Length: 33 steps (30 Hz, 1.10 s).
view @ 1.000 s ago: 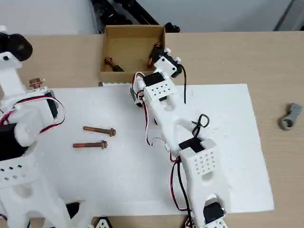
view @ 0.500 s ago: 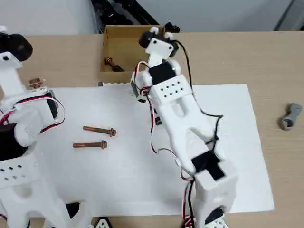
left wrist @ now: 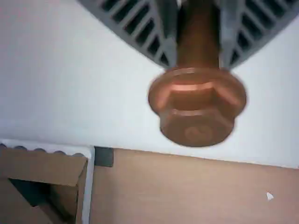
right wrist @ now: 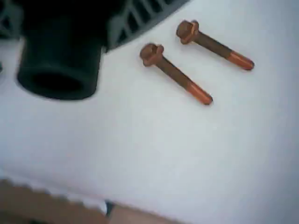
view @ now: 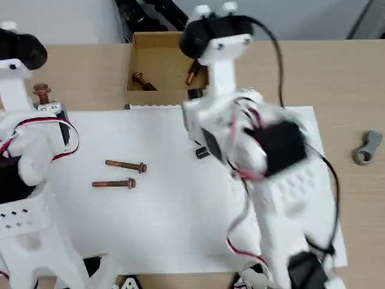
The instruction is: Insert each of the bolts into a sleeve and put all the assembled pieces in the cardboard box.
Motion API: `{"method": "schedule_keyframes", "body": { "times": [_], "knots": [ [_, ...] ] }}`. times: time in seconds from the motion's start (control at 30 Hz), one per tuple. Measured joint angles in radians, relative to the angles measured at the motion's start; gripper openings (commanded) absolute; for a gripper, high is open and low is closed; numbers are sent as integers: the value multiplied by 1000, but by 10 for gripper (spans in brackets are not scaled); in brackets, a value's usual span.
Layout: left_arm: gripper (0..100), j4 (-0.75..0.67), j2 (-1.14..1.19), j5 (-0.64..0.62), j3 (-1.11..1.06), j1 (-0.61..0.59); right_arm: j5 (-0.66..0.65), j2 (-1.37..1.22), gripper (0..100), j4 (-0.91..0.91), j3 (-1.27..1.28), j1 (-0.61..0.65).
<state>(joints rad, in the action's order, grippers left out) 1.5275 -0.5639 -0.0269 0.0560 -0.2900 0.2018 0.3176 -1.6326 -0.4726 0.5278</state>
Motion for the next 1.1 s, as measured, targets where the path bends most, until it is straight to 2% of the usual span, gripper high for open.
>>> {"method": "schedule_keyframes", "body": {
  "times": [0.13, 0.27, 0.53, 0.6, 0.8, 1.0, 1.1],
  "knots": [
    [5, -3, 0, 0, 0, 32, -9, 120, 3, -18, 0, -2],
    [5, -3, 0, 0, 0, 115, -9, 245, 3, -21, 68, 0],
    [5, -74, 0, 0, 0, 258, -9, 557, 3, 34, 506, 0],
    [5, -94, 0, -15, 0, 290, -9, 651, 3, 100, 641, -3],
    [5, -157, 0, -184, 0, 364, -9, 928, 3, 374, 1066, 0],
    [5, -229, 0, -276, -14, 462, -9, 1160, 3, 752, 1505, 3],
    [5, -264, -2, -287, -25, 535, -11, 1277, 3, 973, 1757, 72]
  ]
}}
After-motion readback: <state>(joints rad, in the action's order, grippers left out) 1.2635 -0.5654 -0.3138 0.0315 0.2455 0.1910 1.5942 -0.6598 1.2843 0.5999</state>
